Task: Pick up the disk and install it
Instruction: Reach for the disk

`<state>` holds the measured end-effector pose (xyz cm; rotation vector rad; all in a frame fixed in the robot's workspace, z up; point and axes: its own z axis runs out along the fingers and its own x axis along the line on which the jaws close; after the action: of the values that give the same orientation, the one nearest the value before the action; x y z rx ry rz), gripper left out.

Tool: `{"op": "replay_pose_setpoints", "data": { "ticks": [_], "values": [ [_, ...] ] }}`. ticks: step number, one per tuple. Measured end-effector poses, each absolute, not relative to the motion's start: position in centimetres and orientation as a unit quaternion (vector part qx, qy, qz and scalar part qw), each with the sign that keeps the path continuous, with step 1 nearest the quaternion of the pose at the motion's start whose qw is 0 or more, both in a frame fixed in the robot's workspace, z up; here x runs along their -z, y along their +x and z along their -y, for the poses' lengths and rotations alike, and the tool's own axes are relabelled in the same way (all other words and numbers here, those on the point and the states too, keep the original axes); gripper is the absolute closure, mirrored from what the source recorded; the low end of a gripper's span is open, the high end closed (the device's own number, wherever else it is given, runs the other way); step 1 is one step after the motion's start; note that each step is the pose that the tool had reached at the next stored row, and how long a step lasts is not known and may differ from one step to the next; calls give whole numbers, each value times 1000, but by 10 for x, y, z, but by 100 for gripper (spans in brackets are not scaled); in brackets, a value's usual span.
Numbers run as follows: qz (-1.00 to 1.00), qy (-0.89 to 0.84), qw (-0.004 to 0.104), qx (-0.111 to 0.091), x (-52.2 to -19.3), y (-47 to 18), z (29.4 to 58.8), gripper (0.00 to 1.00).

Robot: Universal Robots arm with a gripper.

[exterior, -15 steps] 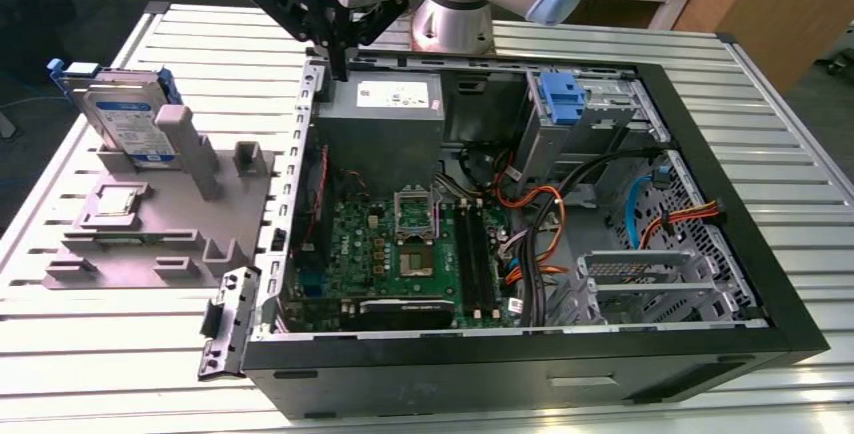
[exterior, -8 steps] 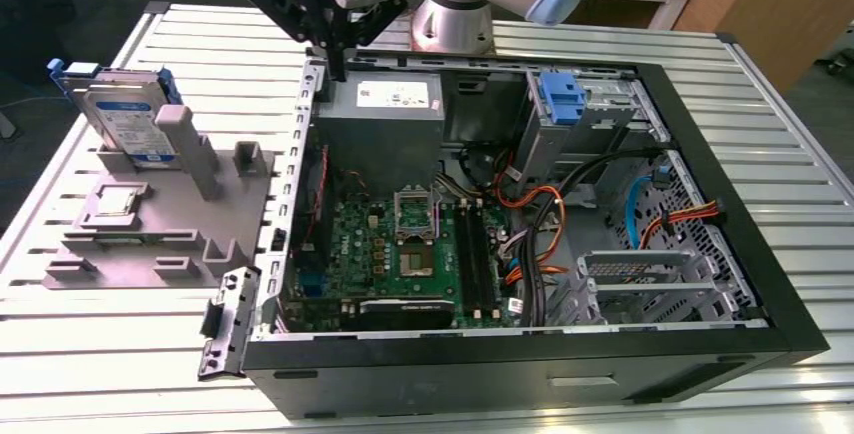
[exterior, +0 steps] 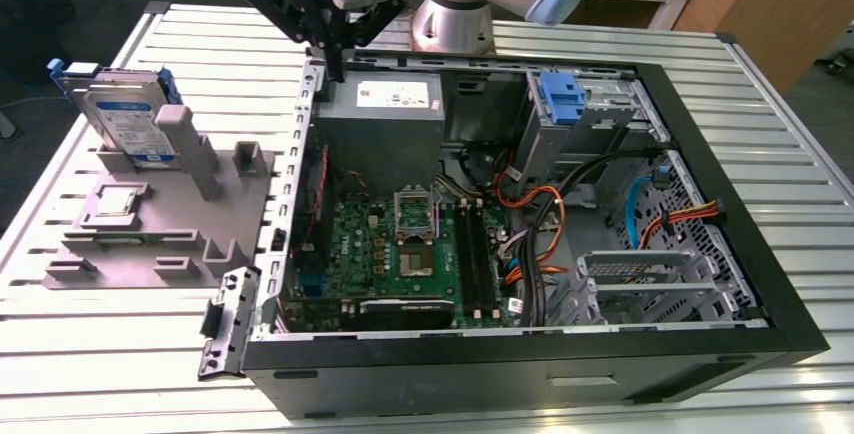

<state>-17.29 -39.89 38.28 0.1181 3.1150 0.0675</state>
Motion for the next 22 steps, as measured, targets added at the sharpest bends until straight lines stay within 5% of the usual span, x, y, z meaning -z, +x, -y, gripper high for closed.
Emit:
{"op": "replay_pose_setpoints", "data": {
  "ticks": [22],
  "values": [
    [-999,38,11,-22,-381,-178,399,90]
  ]
}}
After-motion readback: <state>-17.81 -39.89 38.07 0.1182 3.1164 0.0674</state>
